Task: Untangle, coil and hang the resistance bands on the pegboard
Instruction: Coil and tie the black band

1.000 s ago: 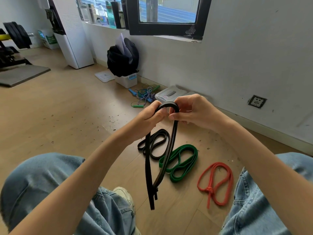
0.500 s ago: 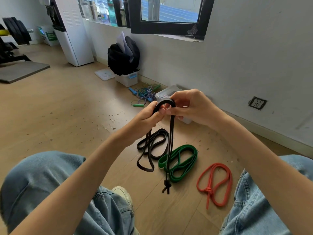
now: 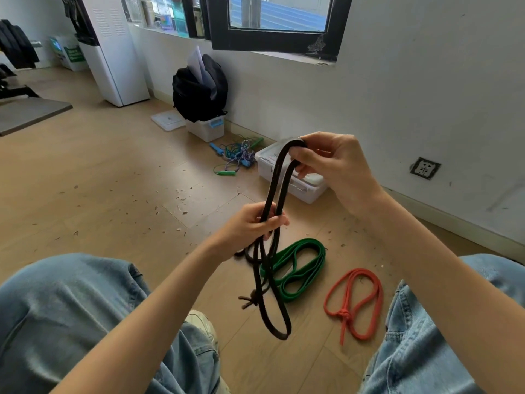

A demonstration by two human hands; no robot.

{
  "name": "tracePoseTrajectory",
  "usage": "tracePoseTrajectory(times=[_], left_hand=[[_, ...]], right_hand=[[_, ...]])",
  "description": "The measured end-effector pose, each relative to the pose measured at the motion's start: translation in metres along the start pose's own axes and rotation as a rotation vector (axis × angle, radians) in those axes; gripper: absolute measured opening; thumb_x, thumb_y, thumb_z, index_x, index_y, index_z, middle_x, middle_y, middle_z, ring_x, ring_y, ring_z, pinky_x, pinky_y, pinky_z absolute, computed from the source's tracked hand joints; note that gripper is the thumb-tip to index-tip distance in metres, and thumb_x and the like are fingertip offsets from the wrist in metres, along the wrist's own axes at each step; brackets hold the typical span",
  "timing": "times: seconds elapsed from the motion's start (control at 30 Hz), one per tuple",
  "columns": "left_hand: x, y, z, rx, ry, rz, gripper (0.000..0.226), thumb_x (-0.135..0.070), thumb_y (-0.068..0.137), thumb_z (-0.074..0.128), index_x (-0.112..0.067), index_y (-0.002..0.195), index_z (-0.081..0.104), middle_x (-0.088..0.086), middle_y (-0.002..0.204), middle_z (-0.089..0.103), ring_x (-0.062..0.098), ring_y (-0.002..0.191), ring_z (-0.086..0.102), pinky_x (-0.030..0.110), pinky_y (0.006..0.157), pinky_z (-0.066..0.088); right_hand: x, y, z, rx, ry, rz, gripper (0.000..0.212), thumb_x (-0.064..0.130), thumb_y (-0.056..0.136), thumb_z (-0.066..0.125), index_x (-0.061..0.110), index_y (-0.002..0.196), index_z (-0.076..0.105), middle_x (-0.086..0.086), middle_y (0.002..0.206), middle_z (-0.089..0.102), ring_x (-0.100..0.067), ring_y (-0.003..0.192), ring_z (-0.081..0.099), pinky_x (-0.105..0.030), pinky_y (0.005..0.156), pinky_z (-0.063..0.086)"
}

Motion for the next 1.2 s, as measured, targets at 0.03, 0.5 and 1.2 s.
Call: tracePoseTrajectory(times=[0.03,0.5,1.2], left_hand=[[-0.001,0.001,0.0,0.01,0.031,0.015,0.01,-0.008,0.092,0.052,-0.011,0.092,0.062,-0.012,0.073,0.065,-0.003,0.053,0.05,0.011,0.053,0.043],[0.004,0.005,0.004,0.269,0.604,-0.081,0.009,-0.019,0.091,0.056,-0.013,0.087,0.062,-0.015,0.06,0.059,-0.005,0.047,0.05,0.008,0.049,0.038],[0.046,-0.017,0.003,0.331,0.324,-0.171,0.007,-0.011,0.088,0.059,-0.016,0.084,0.062,-0.003,0.075,0.061,0.0,0.062,0.054,0.013,0.058,0.043]], right_hand=[[-0.005,0.0,-0.004,-0.035,0.021,0.021,0.017,0.001,0.083,0.063,-0.001,0.1,0.065,-0.013,0.081,0.066,-0.016,0.064,0.062,-0.021,0.062,0.054],[-0.062,-0.023,0.007,0.571,-0.677,0.197,0.086,0.036,0.069,0.078,0.025,0.142,0.034,0.005,0.144,0.038,-0.009,0.13,0.036,-0.022,0.106,0.028],[-0.04,-0.011,0.011,0.588,-0.37,0.257,0.02,0.019,0.093,0.054,0.011,0.077,0.063,0.01,0.055,0.046,-0.004,0.049,0.041,-0.015,0.048,0.036]])
Point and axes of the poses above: each hand's wrist, its own y-axis towards the middle knuckle, its own z-axis out of the palm, x = y × z, the point moved 7 cm from there along y, towards the middle knuckle
